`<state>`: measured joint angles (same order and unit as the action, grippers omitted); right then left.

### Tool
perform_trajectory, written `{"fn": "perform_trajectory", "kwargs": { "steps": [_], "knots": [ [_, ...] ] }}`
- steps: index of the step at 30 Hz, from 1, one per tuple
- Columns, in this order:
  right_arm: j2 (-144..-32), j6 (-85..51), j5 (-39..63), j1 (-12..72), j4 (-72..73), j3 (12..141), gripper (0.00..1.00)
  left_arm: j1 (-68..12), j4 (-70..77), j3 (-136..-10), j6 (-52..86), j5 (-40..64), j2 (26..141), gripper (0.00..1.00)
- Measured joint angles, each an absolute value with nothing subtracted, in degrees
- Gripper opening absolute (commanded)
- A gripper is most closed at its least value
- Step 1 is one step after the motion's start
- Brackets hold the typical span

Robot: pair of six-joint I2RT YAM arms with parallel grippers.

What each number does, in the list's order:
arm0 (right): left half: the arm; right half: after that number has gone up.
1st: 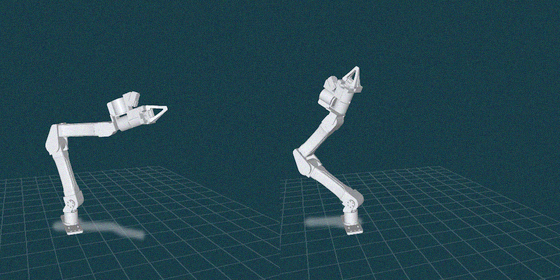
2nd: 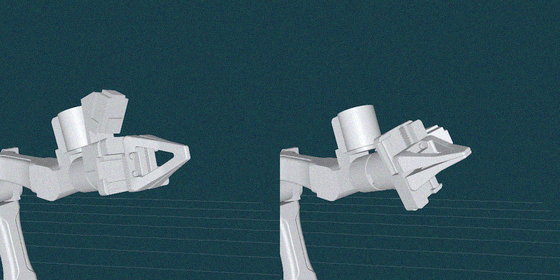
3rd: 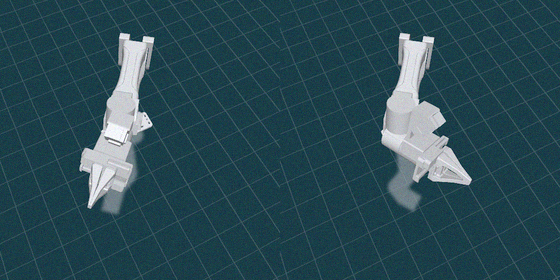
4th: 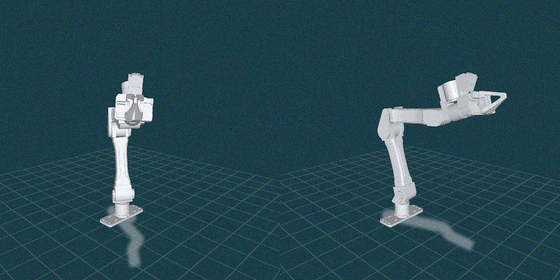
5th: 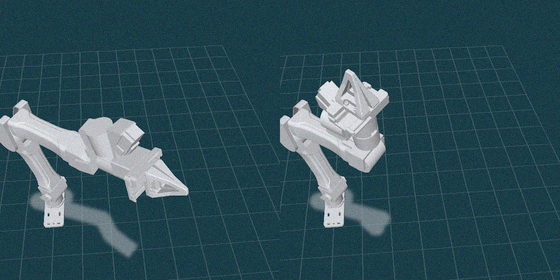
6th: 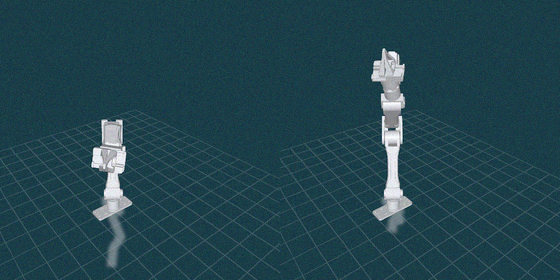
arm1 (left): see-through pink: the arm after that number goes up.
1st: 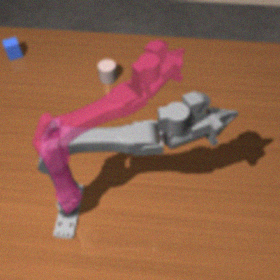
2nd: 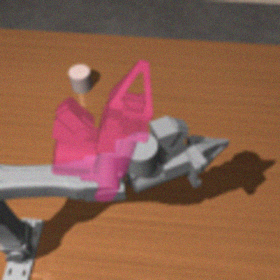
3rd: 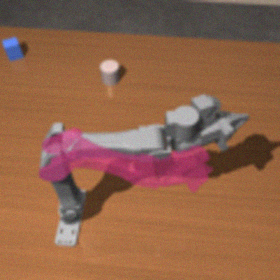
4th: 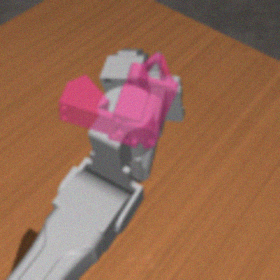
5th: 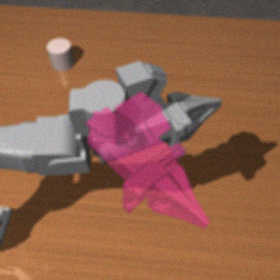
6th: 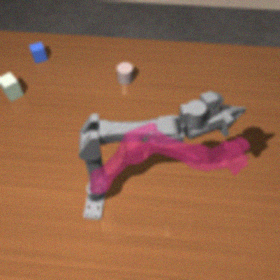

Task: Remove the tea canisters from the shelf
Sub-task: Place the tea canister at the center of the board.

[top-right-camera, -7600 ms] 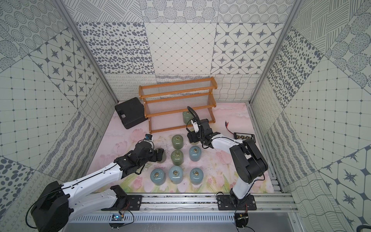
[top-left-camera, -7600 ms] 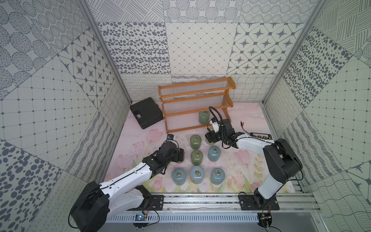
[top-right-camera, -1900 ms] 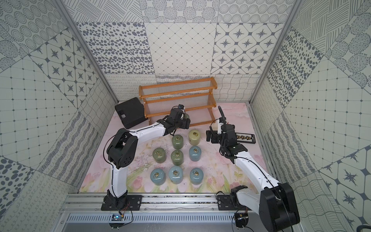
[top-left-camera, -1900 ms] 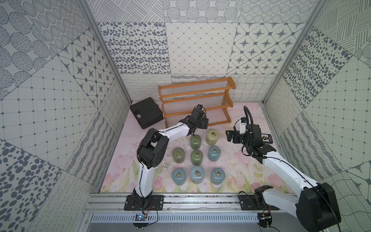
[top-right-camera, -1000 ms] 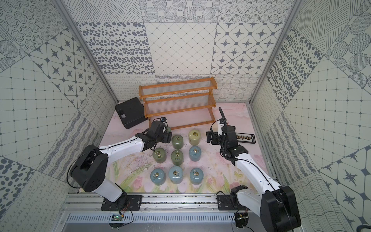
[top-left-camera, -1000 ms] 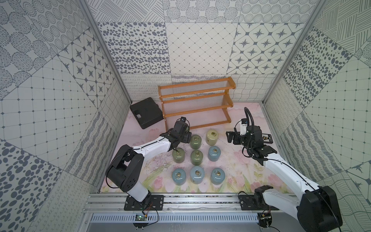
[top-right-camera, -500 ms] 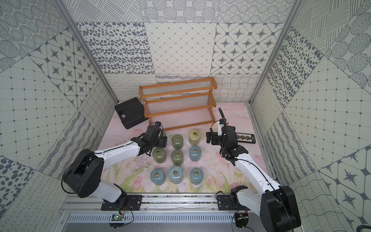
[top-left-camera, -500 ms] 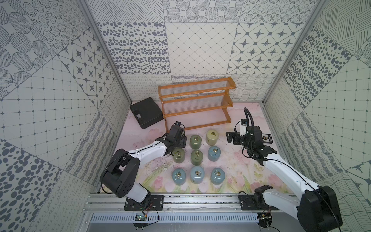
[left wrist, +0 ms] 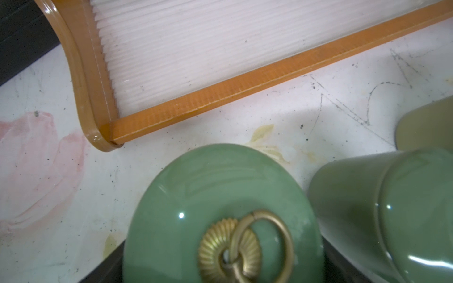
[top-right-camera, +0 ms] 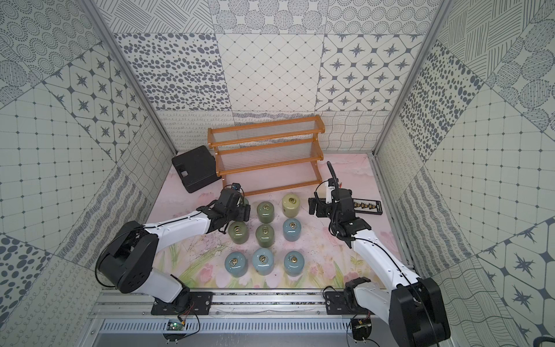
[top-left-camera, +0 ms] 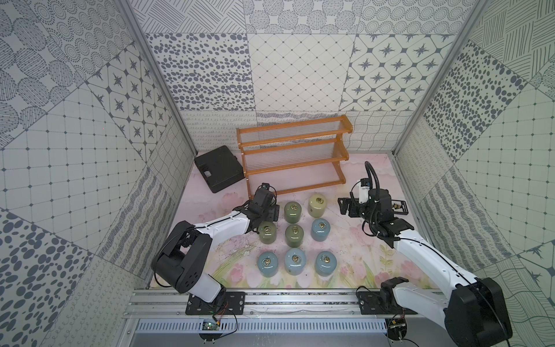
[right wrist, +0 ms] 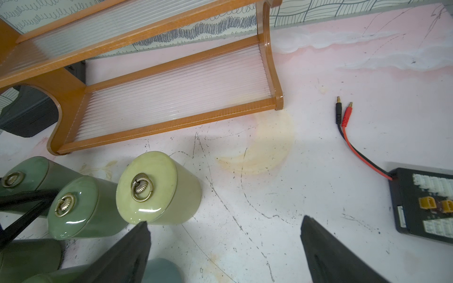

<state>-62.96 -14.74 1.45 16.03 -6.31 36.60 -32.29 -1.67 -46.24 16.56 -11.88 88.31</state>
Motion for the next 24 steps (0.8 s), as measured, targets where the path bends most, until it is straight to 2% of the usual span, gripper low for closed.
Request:
{"fn": "perform_trajectory", "kwargs": {
  "steps": [7,24],
  "knots": [
    [-63.0,-14.7,1.4,16.0,-6.3,36.6,1.0,-32.2,0.4,-46.5,17.5,-10.8,89.6,0.69],
    [-63.1,-14.9,1.4,16.0,-6.7,36.5,0.99,-32.2,2.1,-45.3,17.6,-10.3,89.3,0.78]
  ]
}}
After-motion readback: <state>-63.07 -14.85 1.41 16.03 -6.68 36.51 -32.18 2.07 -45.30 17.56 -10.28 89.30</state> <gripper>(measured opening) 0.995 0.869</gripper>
